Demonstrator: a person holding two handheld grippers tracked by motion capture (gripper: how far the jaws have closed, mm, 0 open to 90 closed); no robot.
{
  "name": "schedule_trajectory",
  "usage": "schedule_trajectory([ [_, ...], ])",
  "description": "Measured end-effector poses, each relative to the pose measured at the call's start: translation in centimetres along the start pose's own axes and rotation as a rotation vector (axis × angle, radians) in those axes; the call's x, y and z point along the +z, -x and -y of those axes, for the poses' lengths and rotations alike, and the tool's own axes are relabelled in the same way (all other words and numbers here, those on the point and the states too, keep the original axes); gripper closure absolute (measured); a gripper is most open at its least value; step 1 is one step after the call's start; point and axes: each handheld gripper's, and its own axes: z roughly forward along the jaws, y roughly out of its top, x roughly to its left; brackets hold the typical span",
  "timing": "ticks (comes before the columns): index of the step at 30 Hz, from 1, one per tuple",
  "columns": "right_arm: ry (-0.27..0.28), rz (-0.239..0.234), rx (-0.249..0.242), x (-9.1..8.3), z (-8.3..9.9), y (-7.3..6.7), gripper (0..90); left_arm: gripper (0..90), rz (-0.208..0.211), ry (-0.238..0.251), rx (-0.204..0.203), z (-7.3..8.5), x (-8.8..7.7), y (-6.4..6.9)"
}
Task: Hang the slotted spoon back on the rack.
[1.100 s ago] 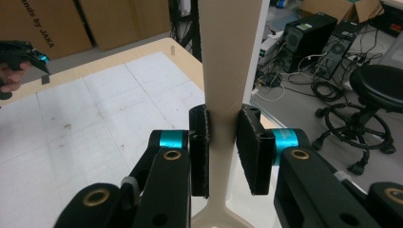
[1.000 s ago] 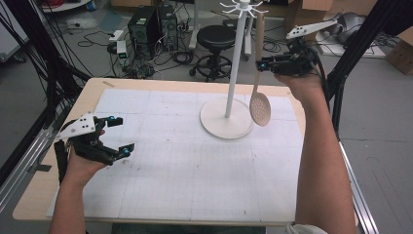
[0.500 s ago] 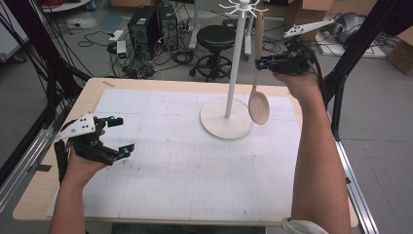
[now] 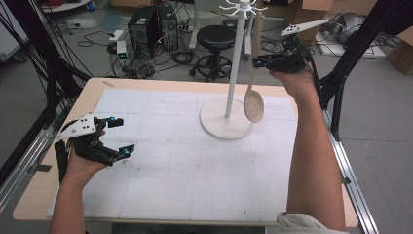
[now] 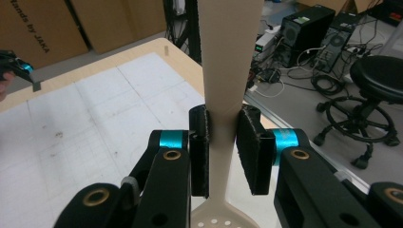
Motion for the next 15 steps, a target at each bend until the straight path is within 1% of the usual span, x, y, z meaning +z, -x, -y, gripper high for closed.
schedule_trajectory([
  [5, -0.011, 0.001, 0.005, 0.26, -0.19, 0.17, 75.5, 1.7, 0.002, -0.002, 0.000, 0.04, 0.05, 0.02],
  [6, -0.011, 0.006, -0.001, 0.32, -0.25, 0.21, 75.5, 1.7, 0.002, -0.001, 0.000, 0.04, 0.05, 0.02],
  [10, -0.010, 0.012, 0.002, 0.49, -0.27, 0.24, 74.5, 1.7, 0.002, 0.000, -0.001, 0.05, 0.00, -0.02],
  [11, -0.009, 0.025, -0.001, 0.55, -0.27, 0.21, 72.8, 1.7, 0.002, 0.000, -0.001, 0.05, 0.00, -0.01],
  [12, 0.001, 0.024, 0.000, 0.53, -0.29, 0.16, 69.0, 1.7, 0.001, -0.001, 0.000, 0.04, -0.01, 0.00],
  [13, 0.012, 0.024, 0.002, 0.50, -0.31, 0.13, 62.8, 1.7, 0.002, -0.001, 0.000, 0.03, -0.01, 0.00],
  [14, 0.021, 0.039, 0.005, 0.46, -0.34, 0.09, 59.6, 1.7, 0.001, -0.002, 0.002, 0.03, -0.04, 0.01],
  [15, 0.019, 0.042, 0.004, 0.40, -0.32, 0.12, 59.4, 1.7, 0.002, -0.001, 0.002, 0.02, -0.04, 0.02],
])
